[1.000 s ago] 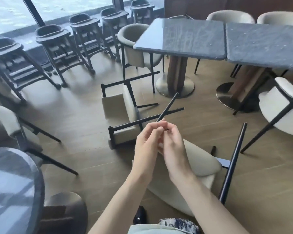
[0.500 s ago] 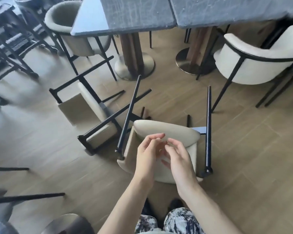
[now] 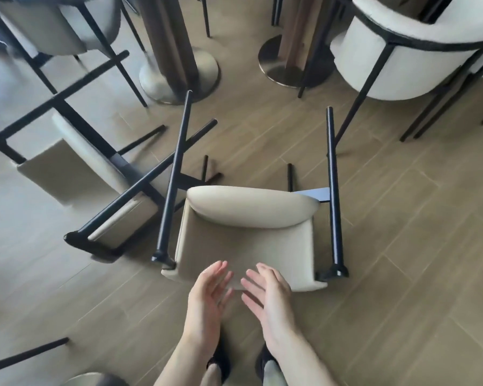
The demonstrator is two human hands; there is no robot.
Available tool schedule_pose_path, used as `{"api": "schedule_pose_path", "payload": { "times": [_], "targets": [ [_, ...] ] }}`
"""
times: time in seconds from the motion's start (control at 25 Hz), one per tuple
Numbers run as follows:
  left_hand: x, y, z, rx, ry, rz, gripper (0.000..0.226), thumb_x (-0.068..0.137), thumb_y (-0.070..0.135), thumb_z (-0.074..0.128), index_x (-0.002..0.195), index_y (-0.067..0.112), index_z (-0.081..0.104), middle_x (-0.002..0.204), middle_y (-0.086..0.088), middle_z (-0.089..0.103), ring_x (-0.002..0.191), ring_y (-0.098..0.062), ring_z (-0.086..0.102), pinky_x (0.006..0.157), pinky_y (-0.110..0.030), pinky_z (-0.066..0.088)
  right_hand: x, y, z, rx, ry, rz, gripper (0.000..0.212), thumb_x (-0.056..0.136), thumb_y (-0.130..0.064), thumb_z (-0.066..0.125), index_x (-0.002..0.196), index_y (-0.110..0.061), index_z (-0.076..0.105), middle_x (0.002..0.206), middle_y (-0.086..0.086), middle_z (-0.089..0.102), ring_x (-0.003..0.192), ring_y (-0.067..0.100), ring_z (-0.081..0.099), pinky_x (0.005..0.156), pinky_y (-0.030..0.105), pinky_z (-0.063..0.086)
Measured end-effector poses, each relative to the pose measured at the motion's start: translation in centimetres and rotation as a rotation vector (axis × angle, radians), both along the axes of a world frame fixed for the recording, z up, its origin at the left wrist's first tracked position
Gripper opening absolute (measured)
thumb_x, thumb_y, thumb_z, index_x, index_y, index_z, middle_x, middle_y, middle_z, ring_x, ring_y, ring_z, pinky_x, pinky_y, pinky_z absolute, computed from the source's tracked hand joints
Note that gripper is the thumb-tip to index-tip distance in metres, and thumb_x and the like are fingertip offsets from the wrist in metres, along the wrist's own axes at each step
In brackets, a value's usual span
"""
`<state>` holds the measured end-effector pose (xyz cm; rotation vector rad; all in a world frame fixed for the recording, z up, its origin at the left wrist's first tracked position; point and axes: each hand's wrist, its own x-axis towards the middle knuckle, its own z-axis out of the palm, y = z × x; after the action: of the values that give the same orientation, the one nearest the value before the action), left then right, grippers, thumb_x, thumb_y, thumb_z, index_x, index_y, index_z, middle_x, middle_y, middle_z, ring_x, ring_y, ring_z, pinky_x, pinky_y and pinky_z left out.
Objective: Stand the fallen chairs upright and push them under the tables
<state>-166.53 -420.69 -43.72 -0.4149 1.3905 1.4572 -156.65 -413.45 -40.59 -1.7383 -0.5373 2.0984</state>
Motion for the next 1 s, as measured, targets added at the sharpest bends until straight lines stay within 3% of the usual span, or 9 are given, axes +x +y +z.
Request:
{"api": "schedule_pose_path", "payload": {
  "times": [0.32, 0.6, 0.84, 0.92, 1.0],
  "targets": [
    [-5.0, -3.2, -15.4, -0.084, -0.218, 0.076, 0.036, 0.097, 0.038, 0.056, 0.125, 0.018, 0.066, 0.13, -0.003, 0.072, 0.122, -0.022, 0.065, 0.103, -0.039, 0.046, -1.0, -2.6, -16.2, -0.32, 0.057, -0.272, 0.031, 0.101, -0.027, 0.05, 0.128, -0.012, 0.056, 0.119, 0.011, 0.069, 0.108, 0.024, 0.068, 0.084, 0.039, 0.055],
    [-4.2, -5.0, -31.0, -0.167, -0.307, 0.226, 0.037, 0.096, 0.043, 0.059, 0.125, 0.02, 0.065, 0.131, -0.003, 0.069, 0.119, -0.02, 0.065, 0.103, -0.037, 0.045, 0.7, -5.2, -31.6, -0.416, -0.046, -0.223, 0.038, 0.097, -0.032, 0.059, 0.131, -0.015, 0.056, 0.12, 0.011, 0.068, 0.109, 0.023, 0.068, 0.089, 0.041, 0.055],
    [-1.8, -6.1, -44.6, -0.241, -0.316, 0.156, 0.04, 0.095, 0.046, 0.062, 0.128, 0.022, 0.06, 0.127, 0.001, 0.068, 0.115, -0.015, 0.065, 0.086, -0.032, 0.049, 1.8, -6.6, -44.9, -0.451, -0.099, -0.161, 0.041, 0.09, -0.032, 0.071, 0.126, -0.018, 0.057, 0.121, 0.011, 0.068, 0.11, 0.023, 0.067, 0.084, 0.039, 0.056],
    [-1.3, -6.0, -48.6, -0.265, -0.32, 0.111, 0.038, 0.096, 0.044, 0.063, 0.128, 0.024, 0.057, 0.131, 0.001, 0.066, 0.113, -0.014, 0.065, 0.088, -0.032, 0.049, 2.1, -6.4, -48.8, -0.449, -0.102, -0.189, 0.049, 0.088, -0.032, 0.074, 0.13, -0.016, 0.055, 0.12, 0.011, 0.067, 0.11, 0.023, 0.067, 0.082, 0.039, 0.057],
    [-0.9, -6.5, -52.8, -0.313, -0.281, 0.065, 0.051, 0.094, 0.04, 0.067, 0.139, 0.023, 0.049, 0.135, -0.002, 0.063, 0.111, -0.016, 0.065, 0.092, -0.033, 0.05, 2.5, -6.3, -52.7, -0.457, -0.106, -0.227, 0.058, 0.087, -0.033, 0.076, 0.136, -0.015, 0.05, 0.121, 0.011, 0.066, 0.111, 0.023, 0.066, 0.08, 0.039, 0.057]
  ]
}}
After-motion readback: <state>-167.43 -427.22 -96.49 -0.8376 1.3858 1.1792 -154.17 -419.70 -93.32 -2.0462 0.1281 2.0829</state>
